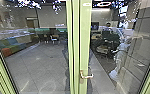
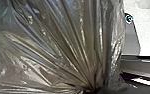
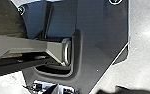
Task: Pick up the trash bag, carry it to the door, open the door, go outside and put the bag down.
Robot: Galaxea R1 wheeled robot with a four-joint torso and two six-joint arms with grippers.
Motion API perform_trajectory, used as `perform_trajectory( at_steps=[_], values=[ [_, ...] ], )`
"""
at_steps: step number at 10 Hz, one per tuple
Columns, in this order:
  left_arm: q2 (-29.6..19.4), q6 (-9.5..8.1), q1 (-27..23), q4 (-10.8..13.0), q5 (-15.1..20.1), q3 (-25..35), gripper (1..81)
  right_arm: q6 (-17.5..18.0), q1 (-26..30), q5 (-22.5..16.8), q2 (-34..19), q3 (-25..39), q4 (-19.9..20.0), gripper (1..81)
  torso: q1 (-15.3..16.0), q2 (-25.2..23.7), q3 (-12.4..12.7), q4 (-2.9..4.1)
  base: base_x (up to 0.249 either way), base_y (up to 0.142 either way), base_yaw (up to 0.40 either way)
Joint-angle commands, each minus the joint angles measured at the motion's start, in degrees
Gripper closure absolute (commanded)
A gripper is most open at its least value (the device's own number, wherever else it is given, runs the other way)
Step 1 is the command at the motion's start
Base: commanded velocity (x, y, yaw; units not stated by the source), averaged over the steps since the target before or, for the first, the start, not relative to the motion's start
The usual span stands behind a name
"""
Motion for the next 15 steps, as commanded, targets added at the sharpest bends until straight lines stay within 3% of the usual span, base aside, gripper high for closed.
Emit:
perform_trajectory(
  at_steps=[1,12,15],
  values=[
    [0.05,0.39,-2.75,0.75,4.13,0.19,81.1,-0.11,2.11,-3.09,-0.25,0.07,-0.24,1.0,0.0,0.0,-0.02,0.0,0.0,0.0,0.329],
    [0.14,0.66,-2.66,2.24,4.4,0.11,81.1,-0.11,2.2,-3.09,-0.08,0.07,-0.24,1.0,0.0,0.0,0.0,0.0,0.0,0.0,0.327],
    [0.05,0.66,-2.67,2.24,4.49,0.1,81.1,-0.11,2.11,-3.09,-0.07,0.07,-0.24,1.0,0.0,0.0,0.0,0.0,0.0,0.0,0.134]
  ],
)
